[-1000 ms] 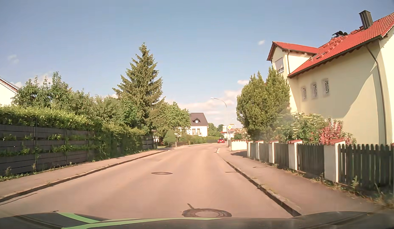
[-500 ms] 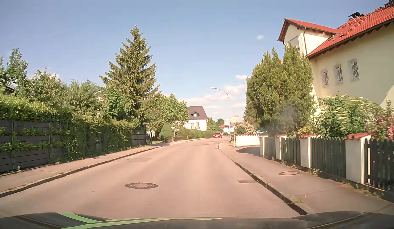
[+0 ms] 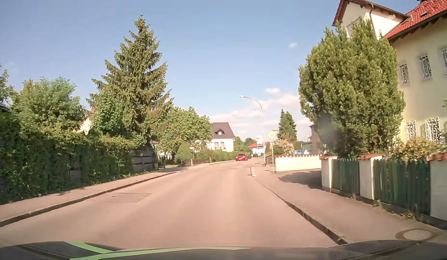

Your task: Follow the waypoints while adhering to traffic rules and regulations

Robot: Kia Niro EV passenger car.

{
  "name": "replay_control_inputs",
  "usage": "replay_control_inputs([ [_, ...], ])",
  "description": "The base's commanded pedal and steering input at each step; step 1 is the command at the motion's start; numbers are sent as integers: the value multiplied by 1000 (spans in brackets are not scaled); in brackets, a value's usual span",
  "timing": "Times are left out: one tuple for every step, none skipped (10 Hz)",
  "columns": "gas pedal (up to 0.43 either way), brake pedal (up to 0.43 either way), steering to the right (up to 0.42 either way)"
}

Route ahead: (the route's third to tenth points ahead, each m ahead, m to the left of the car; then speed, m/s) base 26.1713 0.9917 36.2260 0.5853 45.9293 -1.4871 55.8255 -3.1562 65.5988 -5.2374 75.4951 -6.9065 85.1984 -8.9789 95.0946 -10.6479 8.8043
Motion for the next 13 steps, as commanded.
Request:
replay_control_inputs([
  [110, 0, 4],
  [110, 0, 4],
  [110, 0, 4],
  [110, 0, 4],
  [110, 0, 4],
  [110, 0, 4],
  [110, 0, 4],
  [110, 0, 4],
  [110, 0, 5],
  [110, 0, 6],
  [110, 0, 6],
  [110, 0, 6],
  [110, 0, 7],
])
